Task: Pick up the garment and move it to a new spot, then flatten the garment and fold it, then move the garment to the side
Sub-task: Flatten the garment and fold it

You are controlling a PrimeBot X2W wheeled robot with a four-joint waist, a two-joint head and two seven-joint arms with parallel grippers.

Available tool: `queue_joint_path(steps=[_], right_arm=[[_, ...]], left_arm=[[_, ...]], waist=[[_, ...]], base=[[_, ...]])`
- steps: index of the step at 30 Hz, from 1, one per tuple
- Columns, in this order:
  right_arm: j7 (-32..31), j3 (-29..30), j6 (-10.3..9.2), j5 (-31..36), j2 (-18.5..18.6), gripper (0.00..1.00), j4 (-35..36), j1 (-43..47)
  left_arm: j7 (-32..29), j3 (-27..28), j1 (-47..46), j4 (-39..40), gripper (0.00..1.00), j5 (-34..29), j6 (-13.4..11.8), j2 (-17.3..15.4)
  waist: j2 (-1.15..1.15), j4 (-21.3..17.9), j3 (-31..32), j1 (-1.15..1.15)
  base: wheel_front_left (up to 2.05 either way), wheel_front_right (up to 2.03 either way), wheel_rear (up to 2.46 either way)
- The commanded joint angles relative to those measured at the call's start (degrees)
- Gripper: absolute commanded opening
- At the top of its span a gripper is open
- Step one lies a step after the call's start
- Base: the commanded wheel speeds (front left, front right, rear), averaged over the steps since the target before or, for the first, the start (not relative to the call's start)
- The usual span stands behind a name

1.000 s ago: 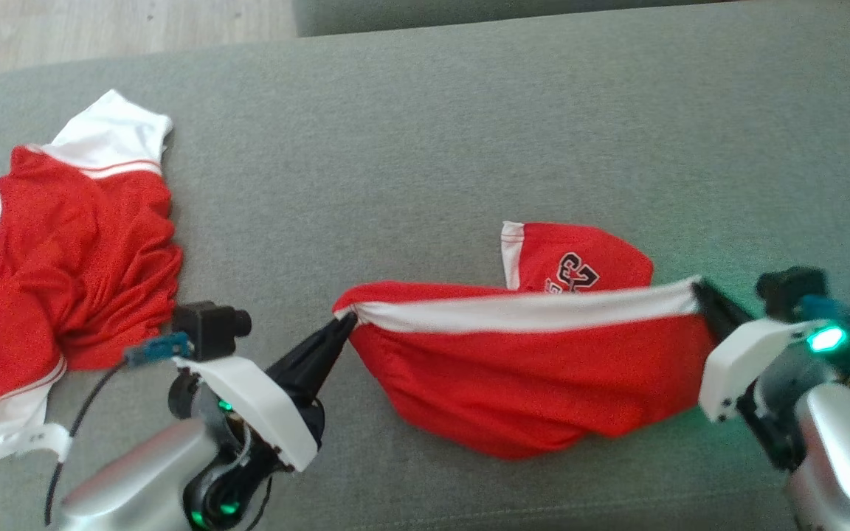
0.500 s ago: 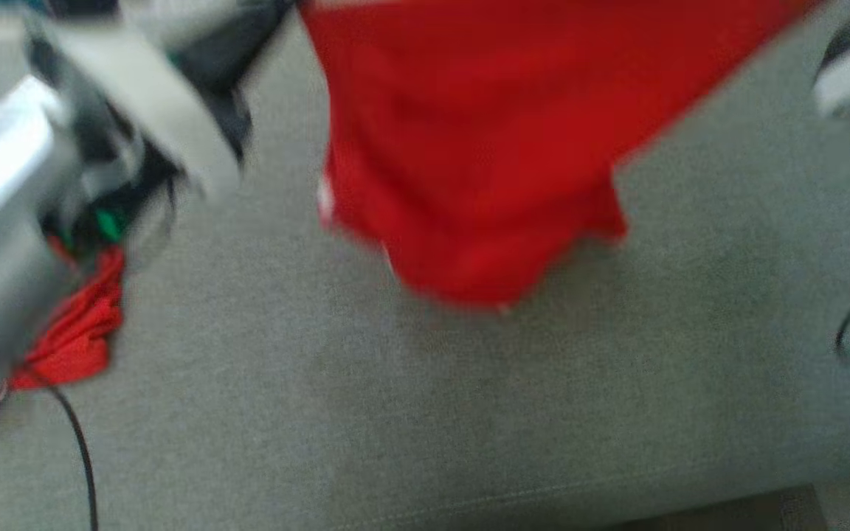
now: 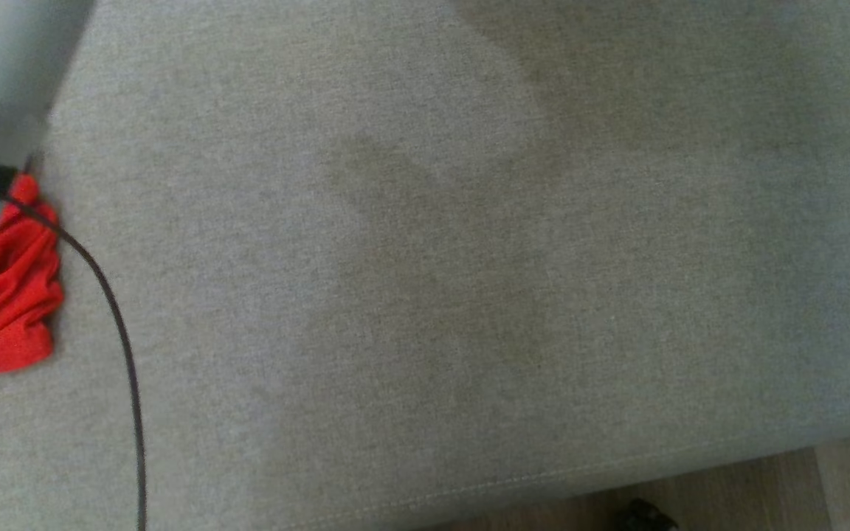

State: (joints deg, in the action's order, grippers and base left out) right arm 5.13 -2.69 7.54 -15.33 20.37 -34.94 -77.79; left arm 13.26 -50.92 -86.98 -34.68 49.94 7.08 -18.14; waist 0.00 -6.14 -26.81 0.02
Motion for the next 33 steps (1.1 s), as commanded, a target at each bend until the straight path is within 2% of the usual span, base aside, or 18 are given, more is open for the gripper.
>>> queue_joint_path(steps=[1,6,9,13,19,26,33], right_arm=[[0.39,-0.15,-0.05,-0.28,0.23,0.00,1.43,-0.08],[1.96,-2.81,-0.05,-3.17,-0.31,0.00,2.26,9.94],[3.49,-2.38,-0.05,-4.98,-0.65,0.00,5.13,19.77],[5.14,1.03,-0.05,-6.53,-1.53,0.00,10.21,34.25],[5.62,3.24,-0.05,-7.32,-2.94,0.00,21.62,54.86],[2.29,6.19,-0.05,-7.61,-6.28,0.00,34.47,74.92],[-2.95,9.87,-0.05,-6.60,-7.37,0.00,47.20,87.92]], left_arm=[[0.36,1.77,-1.61,0.70,0.00,-0.15,0.06,-1.69],[1.66,-0.70,8.03,0.46,0.00,-1.01,0.37,-0.91],[1.71,2.33,17.25,5.22,0.00,-4.60,0.38,-0.79],[1.73,6.52,32.61,13.13,0.00,-13.62,0.39,-0.70],[1.73,9.10,54.64,21.19,0.00,-24.57,-0.85,-0.07],[1.74,12.50,73.01,26.59,0.00,-31.22,-3.93,0.12],[1.74,14.59,82.86,31.28,0.00,-33.58,-5.31,-1.91]], waist=[[0.00,0.00,0.00,-0.02],[0.00,0.17,1.19,-0.02],[0.00,0.72,2.38,-0.02],[0.00,1.48,5.35,-0.02],[0.00,2.48,11.42,-0.02],[0.00,2.89,18.11,-0.02],[0.00,3.77,19.83,-0.02]], base=[[0.00,0.00,0.00],[0.00,0.00,0.00],[0.00,0.00,0.00],[0.00,0.00,0.00],[0.00,0.00,0.00],[0.00,0.00,0.00],[0.00,0.00,0.00]])
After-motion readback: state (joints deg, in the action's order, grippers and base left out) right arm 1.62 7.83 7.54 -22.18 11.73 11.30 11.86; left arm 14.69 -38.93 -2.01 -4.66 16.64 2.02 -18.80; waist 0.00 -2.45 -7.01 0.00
